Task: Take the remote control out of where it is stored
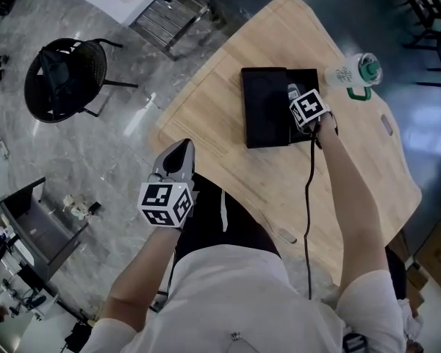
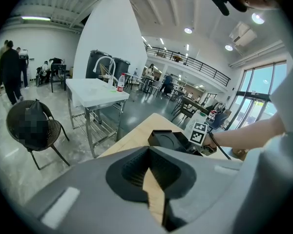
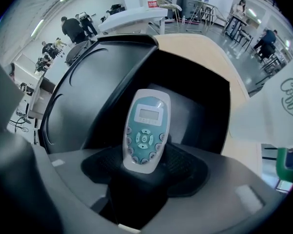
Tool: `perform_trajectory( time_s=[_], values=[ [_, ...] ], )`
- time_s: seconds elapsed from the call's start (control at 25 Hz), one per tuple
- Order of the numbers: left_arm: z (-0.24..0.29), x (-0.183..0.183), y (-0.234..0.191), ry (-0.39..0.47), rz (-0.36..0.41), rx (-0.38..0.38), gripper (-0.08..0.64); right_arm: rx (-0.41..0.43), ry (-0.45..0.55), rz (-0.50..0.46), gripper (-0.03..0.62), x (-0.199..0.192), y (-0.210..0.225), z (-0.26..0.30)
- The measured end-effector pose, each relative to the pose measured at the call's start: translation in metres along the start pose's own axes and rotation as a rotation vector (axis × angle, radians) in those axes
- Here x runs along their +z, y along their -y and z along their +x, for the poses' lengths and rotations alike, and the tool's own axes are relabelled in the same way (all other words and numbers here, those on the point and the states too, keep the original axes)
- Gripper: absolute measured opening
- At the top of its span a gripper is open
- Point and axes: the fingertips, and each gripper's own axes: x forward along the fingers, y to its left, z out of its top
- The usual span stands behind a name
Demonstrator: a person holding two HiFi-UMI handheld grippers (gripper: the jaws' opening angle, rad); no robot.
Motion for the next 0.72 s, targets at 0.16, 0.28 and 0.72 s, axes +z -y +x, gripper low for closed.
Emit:
perform_trajectory(
  time_s=[0.16, 0.28, 0.72],
  values=[
    [0.001, -0.004, 0.001, -0.005, -0.009, -0.001, 0.002, 0.007, -0.01, -0.008, 0.297, 0.001, -0.001, 0.001],
    [-0.001, -0.003, 0.005, 0.0, -0.007, -0.004, 0.002, 0.007, 0.003, 0.013, 0.291, -0.002, 0.0, -0.001],
    [-0.007, -0.007, -0.001, -0.002, -0.015, 0.01, 0.002, -0.013, 0.059, 0.07, 0.284, -0.005, 0.006, -0.01]
  ],
)
